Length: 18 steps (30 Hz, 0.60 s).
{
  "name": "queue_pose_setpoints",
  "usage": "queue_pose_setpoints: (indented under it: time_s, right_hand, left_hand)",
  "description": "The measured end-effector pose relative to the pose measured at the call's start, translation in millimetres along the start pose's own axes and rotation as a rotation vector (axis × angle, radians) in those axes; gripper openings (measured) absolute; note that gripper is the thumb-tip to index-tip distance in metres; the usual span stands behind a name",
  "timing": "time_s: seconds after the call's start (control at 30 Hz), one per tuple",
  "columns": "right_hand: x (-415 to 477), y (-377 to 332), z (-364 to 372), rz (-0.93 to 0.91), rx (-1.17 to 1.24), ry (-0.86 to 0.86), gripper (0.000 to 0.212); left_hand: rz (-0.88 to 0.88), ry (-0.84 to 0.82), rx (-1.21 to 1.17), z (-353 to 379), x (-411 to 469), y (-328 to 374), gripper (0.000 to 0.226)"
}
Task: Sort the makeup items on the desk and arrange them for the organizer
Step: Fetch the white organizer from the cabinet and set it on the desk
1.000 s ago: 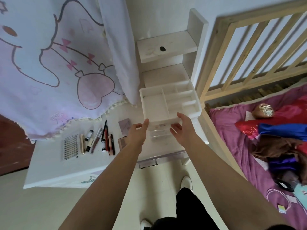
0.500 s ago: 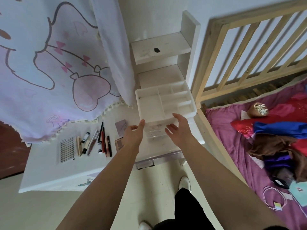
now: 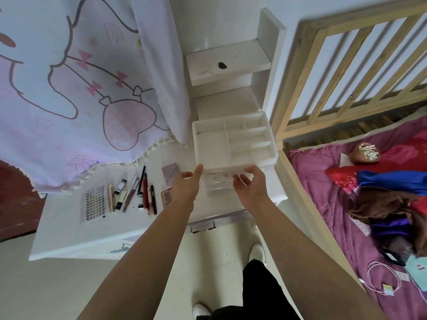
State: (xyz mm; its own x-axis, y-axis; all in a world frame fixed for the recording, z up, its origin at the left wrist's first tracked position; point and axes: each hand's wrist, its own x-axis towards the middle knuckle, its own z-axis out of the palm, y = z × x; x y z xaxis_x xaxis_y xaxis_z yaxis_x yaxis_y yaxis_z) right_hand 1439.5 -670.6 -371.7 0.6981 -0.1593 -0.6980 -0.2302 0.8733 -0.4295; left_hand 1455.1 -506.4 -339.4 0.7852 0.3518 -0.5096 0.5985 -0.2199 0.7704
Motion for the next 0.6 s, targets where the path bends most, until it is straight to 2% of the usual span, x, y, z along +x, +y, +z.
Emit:
queue_pose_setpoints:
  time_s: [0.2,0.23,0.33,0.37,0.43,0.5,0.6]
  right_hand:
    - [-10.9,20.6,-9.1,-0.037,0.052,0.093,0.023]
    - [-13.7,24.4,-11.7,-0.044,0.052,0.113,0.024]
    - [-16.0,31.6,-17.1,-0.101,-0.051,0.243,0.056]
    - [-16.4,31.8,-18.3,-0.124,-0.113,0.324,0.060]
    - [-18.6,35.4,-24.7,-0.141,-0.193,0.416,0.054]
    - [-24.6,42.0,-34.5,-0.110,-0.205,0.437,0.053]
    - [-30.9,50.3,-52.6,-0.133,-0.276,0.437,0.069]
  left_hand:
    - [-0.009,0.001,0.040,0.4,0.2,-0.8,0.053]
    - [-0.009,-0.001,0.039,0.8,1.1,-1.3,0.054]
    - [-0.007,-0.004,0.032,2.4,4.1,-4.0,0.055]
    - [-0.009,-0.007,0.034,2.7,5.4,-5.3,0.057]
    - [-0.020,-0.027,0.009,3.1,8.2,-7.4,0.063]
    - [-0.037,-0.057,-0.026,5.0,9.5,-10.2,0.066]
    - [-0.062,-0.134,-0.104,9.8,8.0,-13.6,0.056]
